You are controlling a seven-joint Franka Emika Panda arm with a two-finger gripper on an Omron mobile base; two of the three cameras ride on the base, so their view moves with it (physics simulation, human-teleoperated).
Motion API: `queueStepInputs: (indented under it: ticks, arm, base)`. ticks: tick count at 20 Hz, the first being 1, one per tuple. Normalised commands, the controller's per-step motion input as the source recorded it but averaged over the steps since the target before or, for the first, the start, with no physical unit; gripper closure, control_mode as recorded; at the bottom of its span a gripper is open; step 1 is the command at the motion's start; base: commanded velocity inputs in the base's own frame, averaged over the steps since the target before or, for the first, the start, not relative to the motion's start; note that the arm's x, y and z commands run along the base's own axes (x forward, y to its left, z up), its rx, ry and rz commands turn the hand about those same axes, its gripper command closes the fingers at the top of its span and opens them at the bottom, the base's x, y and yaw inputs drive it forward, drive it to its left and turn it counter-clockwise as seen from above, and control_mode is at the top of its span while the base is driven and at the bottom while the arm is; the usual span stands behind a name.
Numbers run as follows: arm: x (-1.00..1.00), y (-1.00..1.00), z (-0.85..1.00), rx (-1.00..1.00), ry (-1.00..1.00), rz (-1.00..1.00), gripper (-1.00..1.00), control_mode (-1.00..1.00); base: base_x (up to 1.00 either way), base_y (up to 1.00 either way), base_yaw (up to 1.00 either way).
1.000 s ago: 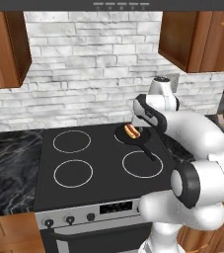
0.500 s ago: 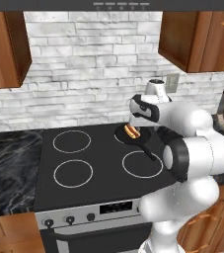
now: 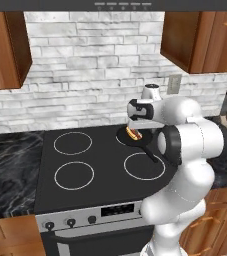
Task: Place the cold items (sweet potato and carrot) from the fridge in one tupperware on the dining counter. Place the warm items (hot dog and kebab skewer) in the stove area in another tupperware.
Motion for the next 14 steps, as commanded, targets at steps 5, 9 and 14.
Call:
queueStepInputs:
  ticks: [5,9,14]
  arm:
    - [0.42,0.00,-0.28,0.00,0.00,0.01,-1.00,-1.00]
    - [0.50,0.00,-0.20,0.00,0.00,0.00,-1.00,-1.00]
    - [0.46,0.00,-0.24,0.00,0.00,0.01,-1.00,-1.00]
  base:
    - [0.00,0.00,0.00]
    - [0.00,0.00,0.00]
    - [0.00,0.00,0.00]
